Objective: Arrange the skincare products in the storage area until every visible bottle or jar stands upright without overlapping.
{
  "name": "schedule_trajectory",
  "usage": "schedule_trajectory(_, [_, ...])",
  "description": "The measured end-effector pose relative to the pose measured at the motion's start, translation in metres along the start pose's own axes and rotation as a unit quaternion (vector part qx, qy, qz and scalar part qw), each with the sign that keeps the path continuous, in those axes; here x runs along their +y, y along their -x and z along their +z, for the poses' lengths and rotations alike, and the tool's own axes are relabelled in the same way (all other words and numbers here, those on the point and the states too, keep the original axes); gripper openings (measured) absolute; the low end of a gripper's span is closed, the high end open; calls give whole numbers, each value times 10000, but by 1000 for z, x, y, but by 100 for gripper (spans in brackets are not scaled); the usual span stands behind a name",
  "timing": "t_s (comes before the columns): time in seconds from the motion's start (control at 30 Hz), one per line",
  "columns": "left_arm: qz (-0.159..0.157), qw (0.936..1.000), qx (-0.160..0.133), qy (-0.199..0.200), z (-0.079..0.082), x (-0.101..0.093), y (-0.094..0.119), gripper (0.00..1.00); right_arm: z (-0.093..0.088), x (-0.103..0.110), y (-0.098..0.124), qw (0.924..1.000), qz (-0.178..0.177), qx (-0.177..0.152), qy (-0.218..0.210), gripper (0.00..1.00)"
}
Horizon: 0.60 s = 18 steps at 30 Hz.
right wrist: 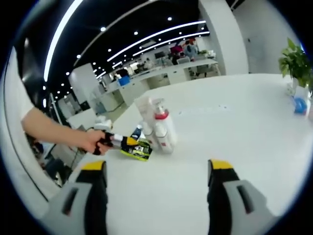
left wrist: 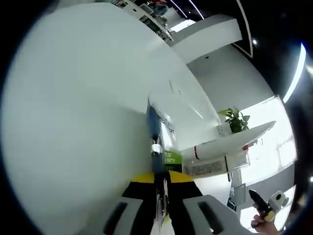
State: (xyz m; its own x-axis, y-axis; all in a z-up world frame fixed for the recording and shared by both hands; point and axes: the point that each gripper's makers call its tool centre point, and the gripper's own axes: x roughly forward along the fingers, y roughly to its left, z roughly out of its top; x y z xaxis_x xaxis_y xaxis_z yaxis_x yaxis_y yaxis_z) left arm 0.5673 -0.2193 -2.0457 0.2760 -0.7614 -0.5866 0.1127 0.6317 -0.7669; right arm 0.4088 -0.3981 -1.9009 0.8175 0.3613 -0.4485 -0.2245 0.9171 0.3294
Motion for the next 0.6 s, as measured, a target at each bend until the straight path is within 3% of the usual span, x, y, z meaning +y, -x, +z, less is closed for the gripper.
schedule_trajectory(0.23, [61, 10000, -14, -41, 0, -1, 1, 9, 4, -4, 6, 10000, -20, -57, 9, 82])
schedule_trajectory(0.6, [180, 9997, 17, -141, -2, 0, 17, 21, -1, 10, 16, 9998, 66, -112, 168, 82])
